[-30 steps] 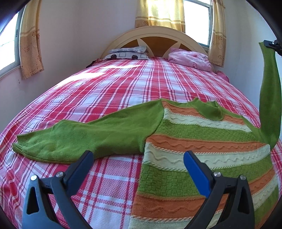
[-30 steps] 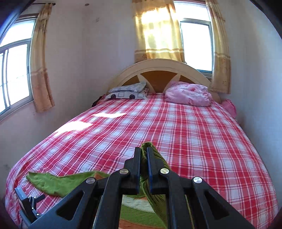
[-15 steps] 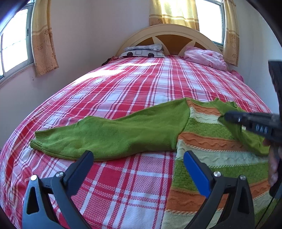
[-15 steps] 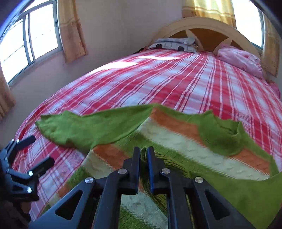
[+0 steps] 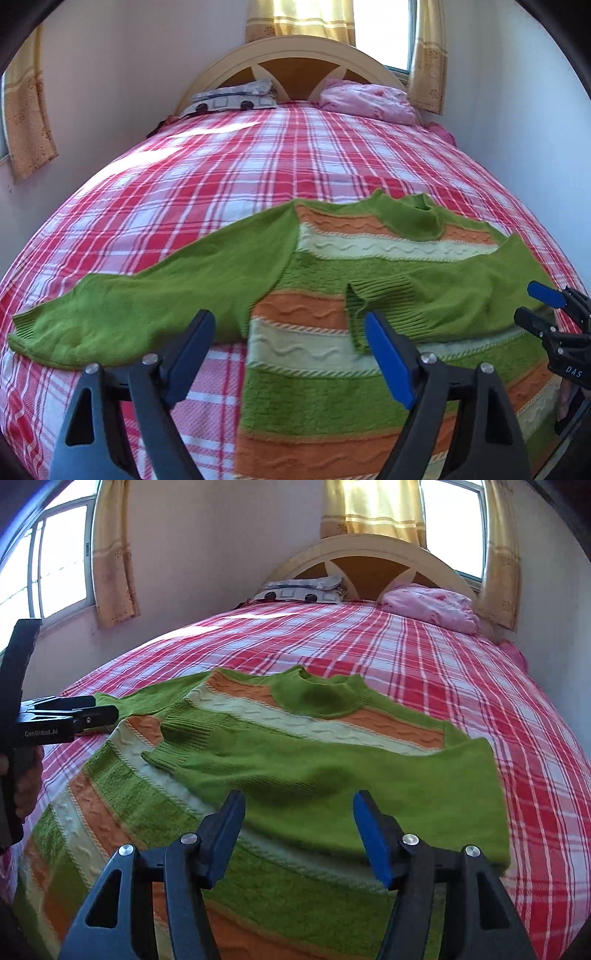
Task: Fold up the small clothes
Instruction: 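Lower the sleeve onto the sweater and open the right tool, then move the left tool to the other sleeve cuff and grasp it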
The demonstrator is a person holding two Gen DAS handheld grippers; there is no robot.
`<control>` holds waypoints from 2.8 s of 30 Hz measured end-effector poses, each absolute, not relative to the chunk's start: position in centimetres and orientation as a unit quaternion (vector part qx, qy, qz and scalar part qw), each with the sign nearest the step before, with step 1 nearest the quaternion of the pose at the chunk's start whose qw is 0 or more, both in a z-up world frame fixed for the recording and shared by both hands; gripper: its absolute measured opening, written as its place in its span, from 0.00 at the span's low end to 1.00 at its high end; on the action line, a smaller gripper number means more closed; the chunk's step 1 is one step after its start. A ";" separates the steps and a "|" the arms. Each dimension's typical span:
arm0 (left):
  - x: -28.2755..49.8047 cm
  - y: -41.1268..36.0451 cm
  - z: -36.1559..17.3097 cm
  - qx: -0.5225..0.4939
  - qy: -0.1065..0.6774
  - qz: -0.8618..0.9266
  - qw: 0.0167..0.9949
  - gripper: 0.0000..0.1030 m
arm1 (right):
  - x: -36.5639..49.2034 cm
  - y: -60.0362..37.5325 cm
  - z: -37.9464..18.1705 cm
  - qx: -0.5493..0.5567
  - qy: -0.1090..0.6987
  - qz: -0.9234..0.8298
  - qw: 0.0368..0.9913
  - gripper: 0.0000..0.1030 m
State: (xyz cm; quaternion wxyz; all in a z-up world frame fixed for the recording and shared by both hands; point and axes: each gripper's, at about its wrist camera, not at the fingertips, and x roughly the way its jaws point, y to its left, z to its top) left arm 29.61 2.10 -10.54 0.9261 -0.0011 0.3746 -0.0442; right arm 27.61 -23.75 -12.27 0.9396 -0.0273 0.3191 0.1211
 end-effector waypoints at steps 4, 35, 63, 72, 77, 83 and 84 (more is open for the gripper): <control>32.1 -0.7 -11.9 0.019 0.392 -0.068 0.917 0.83 | 26.7 -24.4 -11.6 -0.018 0.288 0.118 0.950 0.61; 33.6 1.5 -11.4 -0.051 0.413 -0.100 0.904 0.06 | 25.8 -22.5 -12.3 -0.088 0.290 0.065 0.951 0.72; 32.2 3.3 -14.8 0.069 0.403 0.052 0.911 0.74 | 32.8 -27.8 -12.6 -0.056 0.395 -0.016 0.917 0.72; 30.7 6.2 -14.2 0.017 0.400 0.045 0.915 0.74 | 32.0 -24.9 -13.3 -0.111 0.417 -0.018 0.902 0.72; 28.5 9.9 -12.9 -0.007 0.380 0.073 0.922 0.75 | 33.4 -20.9 -13.3 -0.130 0.410 0.023 0.902 0.72; 26.6 17.2 -13.4 -0.041 0.387 0.132 0.912 0.79 | 33.9 -17.2 -13.5 -0.184 0.416 0.015 0.890 0.72; 26.3 18.7 -13.7 -0.053 0.392 0.144 0.907 0.79 | 33.5 -16.9 -12.8 -0.175 0.404 0.021 0.898 0.72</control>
